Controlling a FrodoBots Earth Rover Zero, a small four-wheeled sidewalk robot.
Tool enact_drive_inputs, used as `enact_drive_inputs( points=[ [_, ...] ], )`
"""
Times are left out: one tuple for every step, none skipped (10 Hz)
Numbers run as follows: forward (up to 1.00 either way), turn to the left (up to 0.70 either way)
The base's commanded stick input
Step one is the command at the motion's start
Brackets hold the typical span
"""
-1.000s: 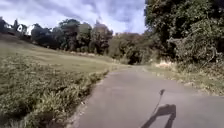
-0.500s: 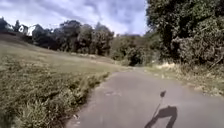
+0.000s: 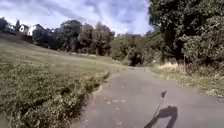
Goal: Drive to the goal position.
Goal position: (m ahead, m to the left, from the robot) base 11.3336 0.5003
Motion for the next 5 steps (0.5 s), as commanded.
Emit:
enact_drive_inputs(
  points=[
    [0.70,-0.20],
    [0.70,-0.19],
    [0.70,-0.19],
    [0.70,-0.19],
    [0.70,-0.19]
  ],
)
